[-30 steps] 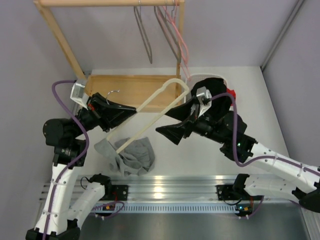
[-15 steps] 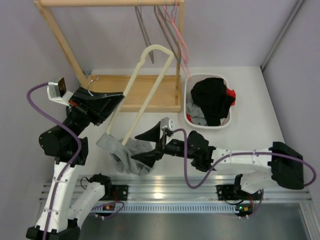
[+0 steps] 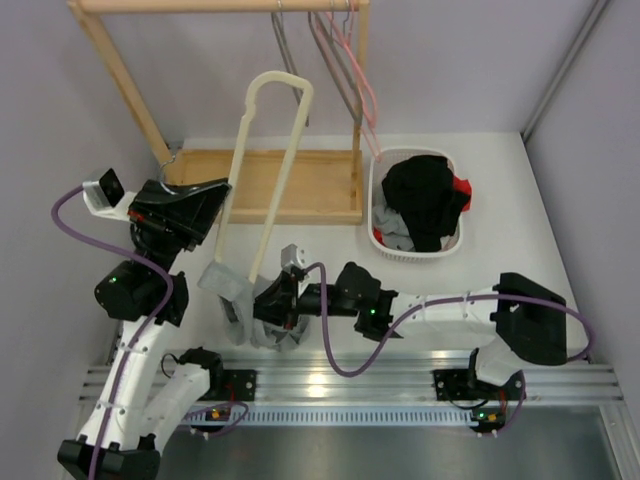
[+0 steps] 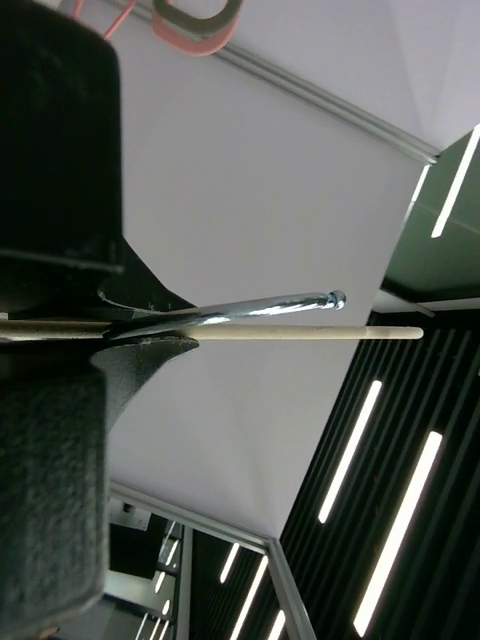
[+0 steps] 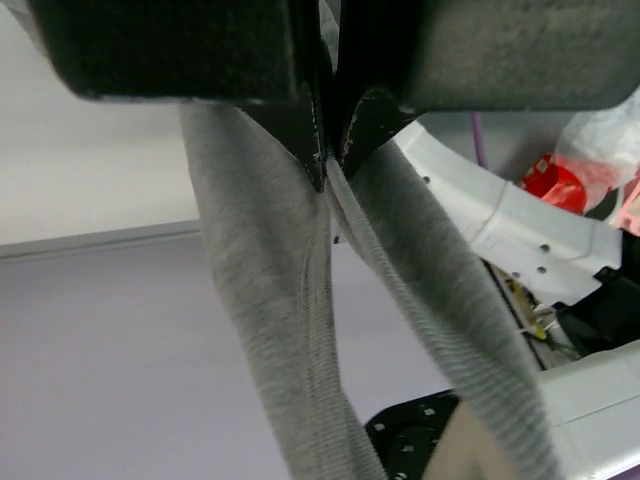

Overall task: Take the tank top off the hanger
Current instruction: Remove the tank top from the hanger, then place the tank top in the bin.

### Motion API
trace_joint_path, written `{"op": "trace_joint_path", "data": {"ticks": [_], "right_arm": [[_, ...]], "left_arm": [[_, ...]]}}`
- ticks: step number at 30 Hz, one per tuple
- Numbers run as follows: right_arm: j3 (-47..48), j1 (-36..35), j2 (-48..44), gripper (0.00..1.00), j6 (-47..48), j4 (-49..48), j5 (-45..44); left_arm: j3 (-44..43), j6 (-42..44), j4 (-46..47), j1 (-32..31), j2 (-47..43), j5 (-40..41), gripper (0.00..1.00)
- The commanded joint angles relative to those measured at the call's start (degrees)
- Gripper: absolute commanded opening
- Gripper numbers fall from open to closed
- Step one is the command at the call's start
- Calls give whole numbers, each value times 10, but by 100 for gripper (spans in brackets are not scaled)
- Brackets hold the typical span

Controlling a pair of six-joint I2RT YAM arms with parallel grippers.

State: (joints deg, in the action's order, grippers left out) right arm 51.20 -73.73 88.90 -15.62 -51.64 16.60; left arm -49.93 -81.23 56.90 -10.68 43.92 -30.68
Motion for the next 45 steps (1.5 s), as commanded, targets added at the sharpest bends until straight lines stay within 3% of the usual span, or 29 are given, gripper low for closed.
{"op": "trace_joint_path", "data": {"ticks": [1,5,11,15,19,20,24,29,36,45], "right_arm": [[32,-29,26,0,1,41,72],[31,-48,50,0,-8,79,98],[-65,-49,15,0,-30,85,64],[-163,-36,-118,0,-35,115,-72],[-164,-16,-259,0,-25,293,-245],[-150,-11,-288,0,-21,323,-307],[-93,61,-405,0,-19,440,-416],[11,201,-423,0,-31,498,-374],[209,284,-330,0,59,498,-385],[498,434,-174,0,42,498,-271]], "left_arm": [[18,59,80,-2,-28,69,0],[32,107,92,-2,-20,79,0],[18,156,40,-2,-35,76,0],[-59,256,-154,-2,-54,41,0],[-154,393,-450,-2,-60,61,0],[-164,407,-471,-2,-61,64,0],[-167,443,-554,-2,-76,70,0],[-137,477,-624,-1,-105,96,0],[-108,504,-667,-1,-132,113,0],[-94,512,-677,-2,-133,104,0]]}}
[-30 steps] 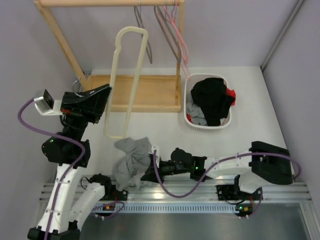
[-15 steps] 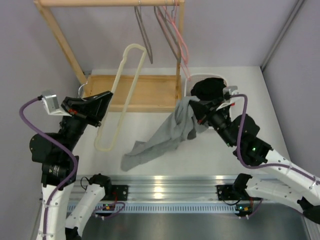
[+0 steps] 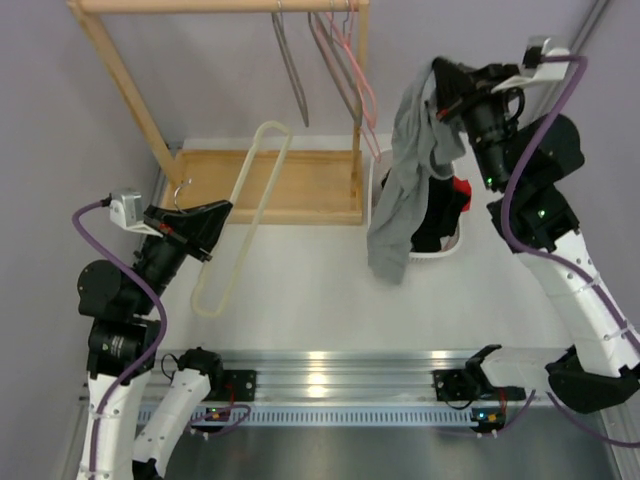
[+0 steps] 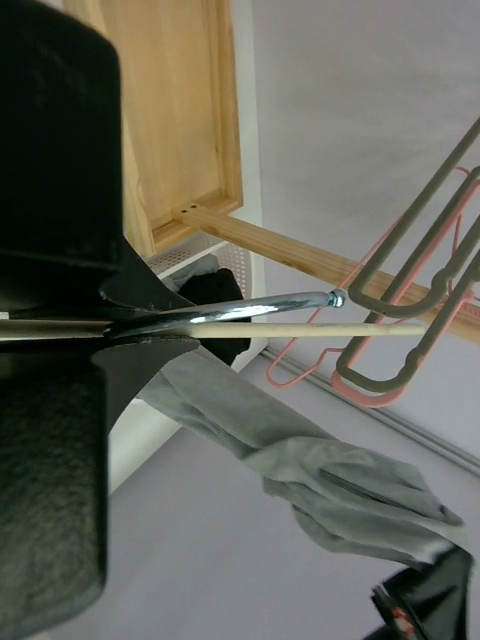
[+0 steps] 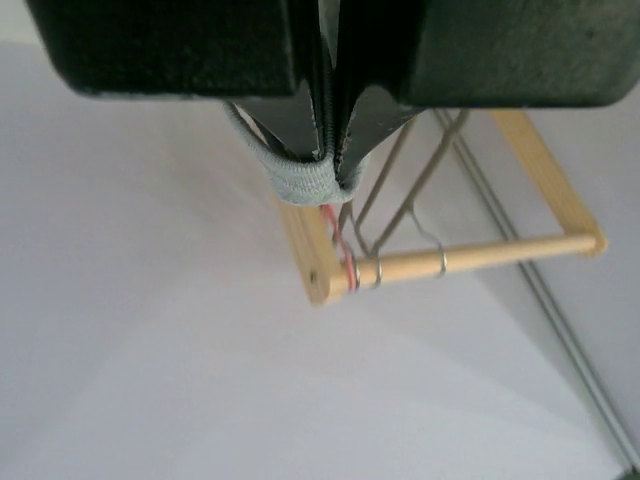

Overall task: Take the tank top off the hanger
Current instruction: Place the tank top in the bin.

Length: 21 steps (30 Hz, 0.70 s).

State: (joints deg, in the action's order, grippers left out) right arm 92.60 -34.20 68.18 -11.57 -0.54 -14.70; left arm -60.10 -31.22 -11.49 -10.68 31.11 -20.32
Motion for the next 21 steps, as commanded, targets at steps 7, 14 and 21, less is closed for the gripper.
{"op": "trace_joint_path", "data": {"ticks": [7,14,21], "right_arm": [[301,142,158,0,-45,-14,92],[372,205,263,0,-93,-71,118],[131,217,176,0,-121,-188,112]], "left_arm": [[21,13,6,-1,-4,-3,0],[25,22,6,-1,3,6,0],[26,28,6,-1,18,12,0]]}}
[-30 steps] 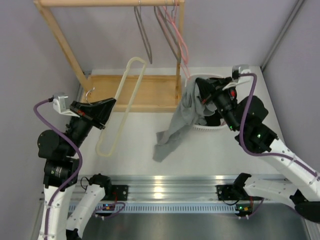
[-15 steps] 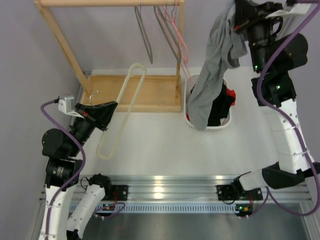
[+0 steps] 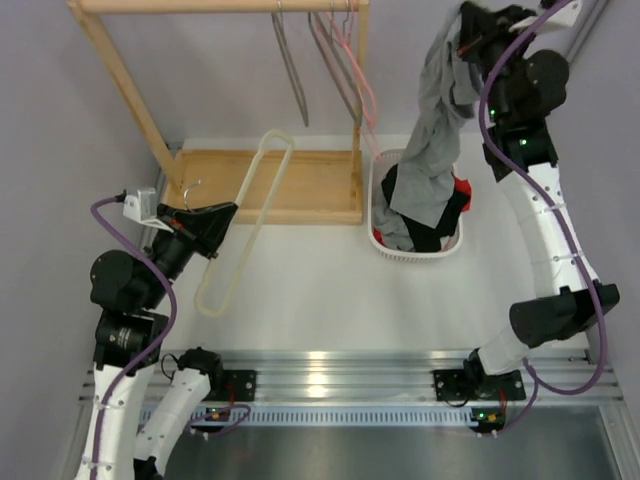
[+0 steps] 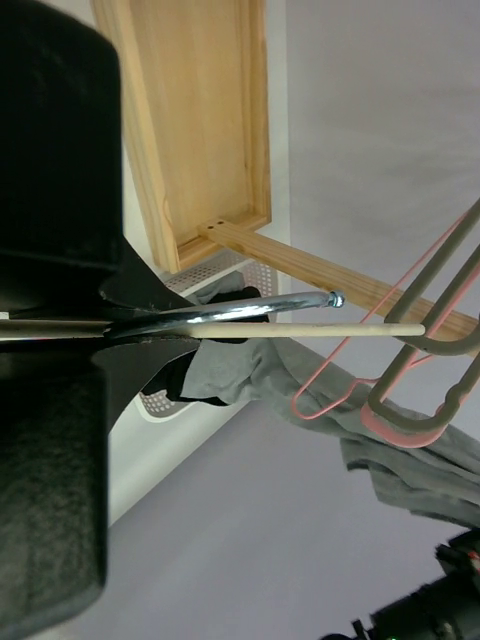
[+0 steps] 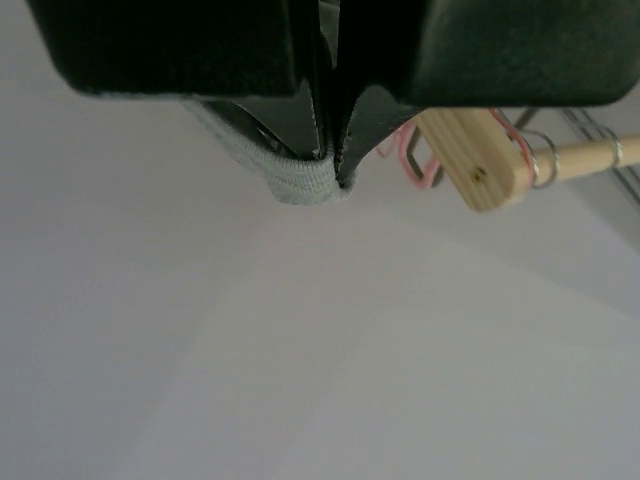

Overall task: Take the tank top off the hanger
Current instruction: Place the tank top in the bin.

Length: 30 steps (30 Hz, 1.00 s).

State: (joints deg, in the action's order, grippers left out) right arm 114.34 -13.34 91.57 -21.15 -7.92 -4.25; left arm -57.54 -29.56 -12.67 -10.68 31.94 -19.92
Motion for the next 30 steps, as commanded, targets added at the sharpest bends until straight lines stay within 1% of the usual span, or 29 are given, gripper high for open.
{"op": "trace_joint_path", "data": {"ticks": [1,3,4,5,6,7,10,12,13,14,16,18,22,24,27,30], "right_arm": [[-171,10,-75,0,-35,-126,1],[-247,10,-125,0,-45,-143,-3],[-320,10,-140,0,-62,-153,-12],[-356,10,-168,0,-69,-157,-14],[-387,10,-183,0,-72,-161,-15],[-444,10,-193,0,-80,-159,-21],[-530,10,-221,0,-114,-141,-41],[-563,10,-215,0,-134,-94,-66],[-565,10,-207,0,-141,-71,-80],[-563,10,-181,0,-151,-21,-104],[-557,10,-132,0,-164,15,-107],[-554,10,-99,0,-171,42,-95],[-529,9,4,0,-181,78,-69],[-519,5,34,0,-176,104,-64],[-509,-15,76,0,-166,144,-75],[-529,-50,89,0,-165,155,-118]], "left_arm": [[0,13,18,-1,9,9,0],[-2,13,18,-2,10,8,0],[-3,13,18,-1,11,8,0],[-2,13,18,-2,10,7,0],[-2,13,18,-2,8,7,0],[-1,13,17,-1,8,6,0],[1,13,18,-2,7,3,0],[3,13,18,-1,4,1,0],[6,12,17,-1,4,1,0],[7,11,18,-1,3,0,0],[8,9,18,-2,1,0,0],[9,7,18,-1,-2,-1,0],[8,9,18,-1,-8,-3,0],[10,9,18,-1,-16,-4,0],[12,9,17,-1,-23,-6,0],[15,9,17,-1,-23,-9,0]]}}
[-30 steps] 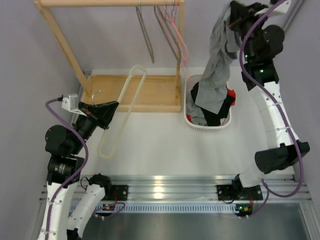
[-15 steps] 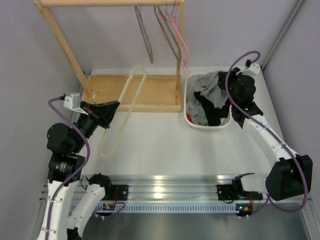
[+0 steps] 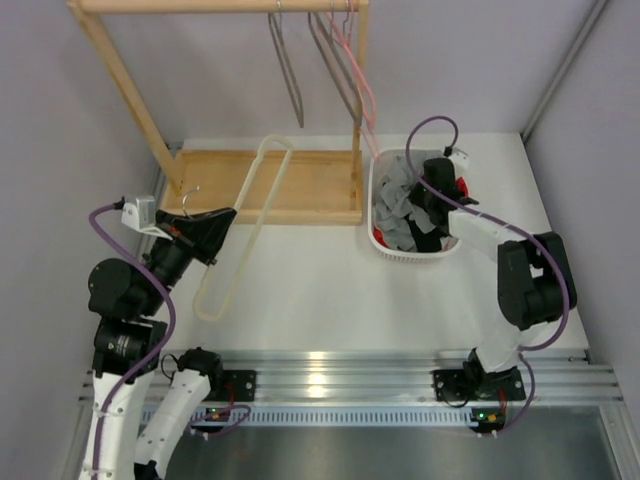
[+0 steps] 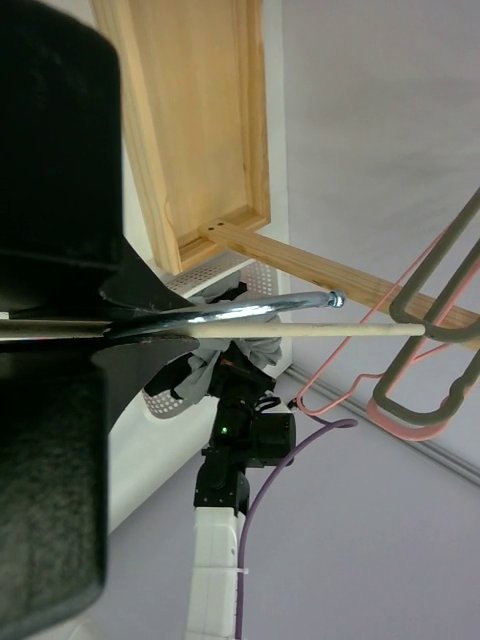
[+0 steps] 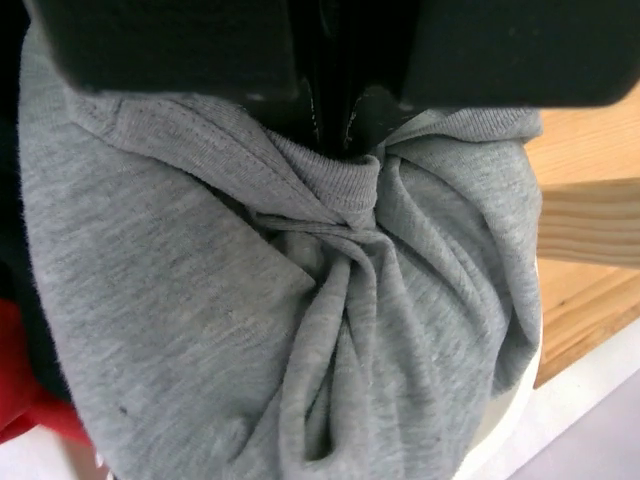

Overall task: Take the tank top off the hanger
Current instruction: Place the tank top in the bin.

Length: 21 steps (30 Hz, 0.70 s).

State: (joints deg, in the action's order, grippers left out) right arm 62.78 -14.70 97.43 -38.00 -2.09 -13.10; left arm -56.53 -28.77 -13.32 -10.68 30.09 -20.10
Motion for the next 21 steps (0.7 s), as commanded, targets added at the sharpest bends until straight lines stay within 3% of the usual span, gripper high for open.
{"op": "trace_joint_path", "data": {"ticks": [1,7,12,15,21], "right_arm": [[-14,-50,41,0,6,97,-35],[-7,-50,12,2,23,98,0],[17,-52,-68,32,63,107,-15],[44,-52,-112,36,85,134,-17],[74,-54,-175,61,103,175,4]], "left_arm": [[7,1,23,-2,-4,-7,0],[10,8,10,-1,9,33,0],[-17,28,-56,-1,23,109,0],[-29,36,-62,-2,38,127,0],[-59,27,-59,-1,131,143,0]]}}
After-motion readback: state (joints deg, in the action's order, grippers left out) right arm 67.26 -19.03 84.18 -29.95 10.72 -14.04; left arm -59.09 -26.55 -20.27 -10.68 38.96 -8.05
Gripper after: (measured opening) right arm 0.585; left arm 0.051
